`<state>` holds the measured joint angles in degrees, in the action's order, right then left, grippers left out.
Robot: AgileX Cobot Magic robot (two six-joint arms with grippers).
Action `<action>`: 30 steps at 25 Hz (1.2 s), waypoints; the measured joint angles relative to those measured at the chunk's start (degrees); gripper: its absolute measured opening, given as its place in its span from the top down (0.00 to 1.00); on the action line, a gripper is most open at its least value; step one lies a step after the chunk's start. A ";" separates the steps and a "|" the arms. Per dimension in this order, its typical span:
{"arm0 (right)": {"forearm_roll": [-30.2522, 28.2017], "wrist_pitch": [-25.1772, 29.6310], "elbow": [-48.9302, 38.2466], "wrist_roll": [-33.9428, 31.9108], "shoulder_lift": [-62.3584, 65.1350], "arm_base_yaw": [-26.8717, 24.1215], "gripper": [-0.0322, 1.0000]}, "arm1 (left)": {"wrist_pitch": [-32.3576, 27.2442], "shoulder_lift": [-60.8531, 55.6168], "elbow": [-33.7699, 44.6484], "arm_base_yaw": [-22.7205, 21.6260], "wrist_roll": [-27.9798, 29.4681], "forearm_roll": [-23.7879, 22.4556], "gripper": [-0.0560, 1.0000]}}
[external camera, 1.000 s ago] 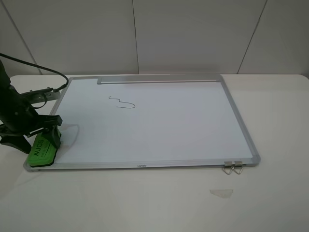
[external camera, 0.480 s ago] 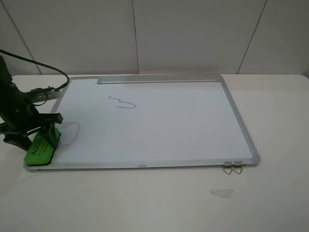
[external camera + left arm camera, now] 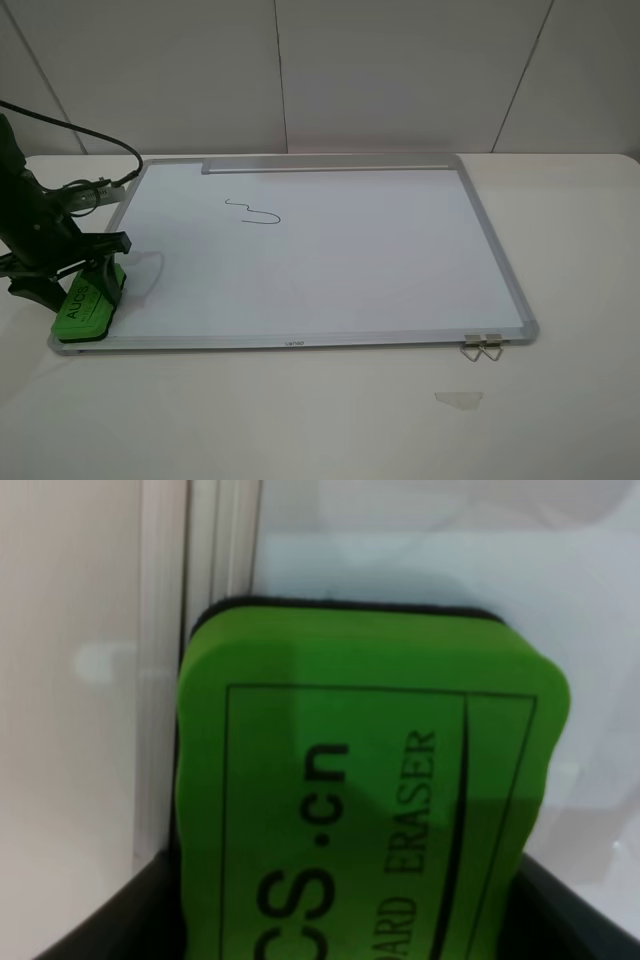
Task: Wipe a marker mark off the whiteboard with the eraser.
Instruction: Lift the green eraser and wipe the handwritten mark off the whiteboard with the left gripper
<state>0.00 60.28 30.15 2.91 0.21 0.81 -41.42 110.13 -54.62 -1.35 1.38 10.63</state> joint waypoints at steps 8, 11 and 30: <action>0.00 0.00 0.00 0.00 0.00 0.00 0.18 | -5.22 -1.26 -4.63 0.00 -3.15 0.21 0.38; 0.00 0.00 0.00 0.00 0.00 0.00 0.18 | -8.14 -2.99 -8.08 0.00 -4.45 0.21 0.38; 0.00 0.00 0.00 0.00 0.00 0.00 0.18 | -27.03 6.04 -47.13 21.19 -0.77 -4.62 0.38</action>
<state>0.00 60.28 30.15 2.91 0.21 0.81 -68.45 116.17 -101.75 19.85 0.61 6.01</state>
